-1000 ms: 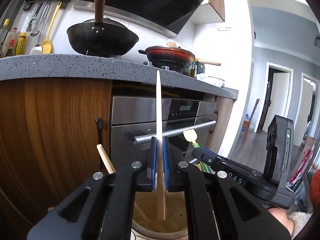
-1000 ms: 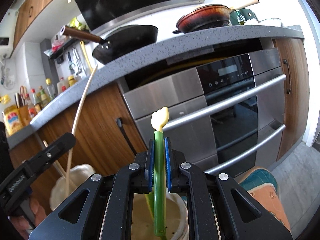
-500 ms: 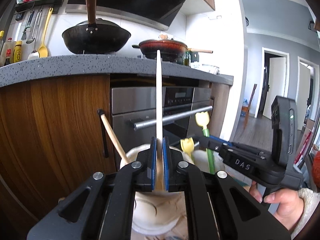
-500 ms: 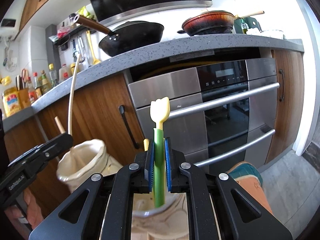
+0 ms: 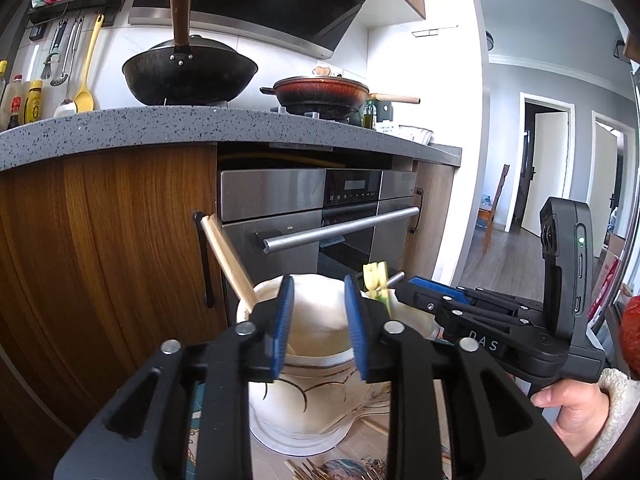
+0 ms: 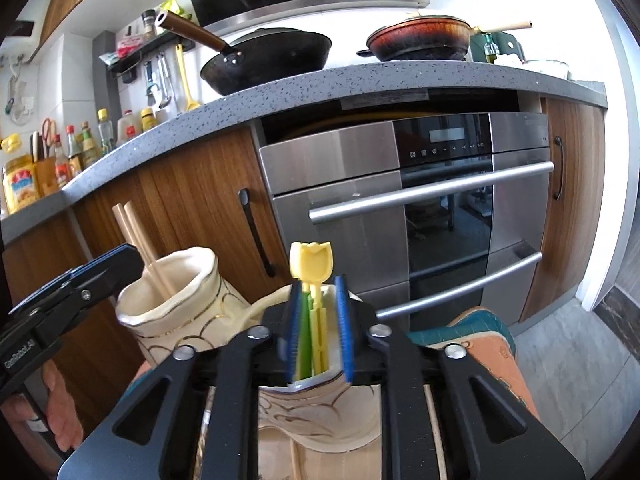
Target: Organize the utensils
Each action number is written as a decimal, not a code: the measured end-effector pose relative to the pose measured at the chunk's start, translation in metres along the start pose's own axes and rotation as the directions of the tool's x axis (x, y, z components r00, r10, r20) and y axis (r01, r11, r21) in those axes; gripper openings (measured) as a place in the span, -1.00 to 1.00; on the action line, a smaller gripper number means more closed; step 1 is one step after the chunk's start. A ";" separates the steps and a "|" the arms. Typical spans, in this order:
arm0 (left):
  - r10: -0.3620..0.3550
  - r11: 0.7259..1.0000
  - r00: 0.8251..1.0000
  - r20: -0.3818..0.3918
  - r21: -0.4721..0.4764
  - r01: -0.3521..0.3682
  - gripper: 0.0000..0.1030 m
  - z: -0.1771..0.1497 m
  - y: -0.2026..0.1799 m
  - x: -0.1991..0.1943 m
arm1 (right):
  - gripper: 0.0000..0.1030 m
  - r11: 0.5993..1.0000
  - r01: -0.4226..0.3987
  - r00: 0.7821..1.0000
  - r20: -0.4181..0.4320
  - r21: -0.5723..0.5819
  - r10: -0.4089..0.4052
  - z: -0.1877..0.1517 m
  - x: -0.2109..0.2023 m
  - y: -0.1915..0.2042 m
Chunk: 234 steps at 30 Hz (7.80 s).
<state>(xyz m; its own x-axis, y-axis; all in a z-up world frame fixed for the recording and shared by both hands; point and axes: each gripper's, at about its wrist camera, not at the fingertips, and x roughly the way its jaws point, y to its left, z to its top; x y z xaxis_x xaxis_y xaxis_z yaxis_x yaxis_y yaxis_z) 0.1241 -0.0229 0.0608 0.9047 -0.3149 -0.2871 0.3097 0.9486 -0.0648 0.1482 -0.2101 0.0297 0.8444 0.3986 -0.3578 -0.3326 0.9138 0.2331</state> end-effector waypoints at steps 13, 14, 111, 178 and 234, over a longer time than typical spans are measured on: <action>0.066 0.998 0.996 0.055 0.002 -0.066 0.89 -0.005 -0.005 -0.039 | 0.80 0.999 -0.033 0.996 0.080 0.035 0.030 -0.004 -0.048 -0.003; 0.072 0.997 0.996 0.053 0.000 -0.072 0.89 -0.007 -0.005 -0.042 | 0.86 0.999 -0.028 0.996 0.083 0.035 0.025 -0.005 -0.051 -0.003; 0.118 0.991 0.796 -0.594 0.021 -0.131 -0.88 -0.147 -0.012 -0.070 | -0.10 0.960 -0.150 0.928 -0.367 -0.238 0.054 -0.104 -0.058 0.069; 0.000 0.999 1.000 0.028 -0.054 0.002 -0.91 0.008 -0.007 -0.091 | -0.87 0.990 -0.099 0.965 0.235 -0.100 0.120 0.052 -0.111 0.039; 0.143 0.988 0.987 0.078 -0.072 -0.137 0.06 -0.011 0.014 -0.043 | -0.87 1.000 -0.018 0.999 0.035 0.023 0.017 0.024 0.009 -0.020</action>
<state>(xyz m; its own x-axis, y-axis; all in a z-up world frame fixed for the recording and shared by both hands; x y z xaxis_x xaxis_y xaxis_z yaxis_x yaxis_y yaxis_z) 0.0866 0.0042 0.0613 0.9596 -0.1776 -0.2183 0.1606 0.9826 -0.0934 0.1720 -0.2270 0.0432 0.8530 0.4109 -0.3218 -0.3378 0.9046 0.2599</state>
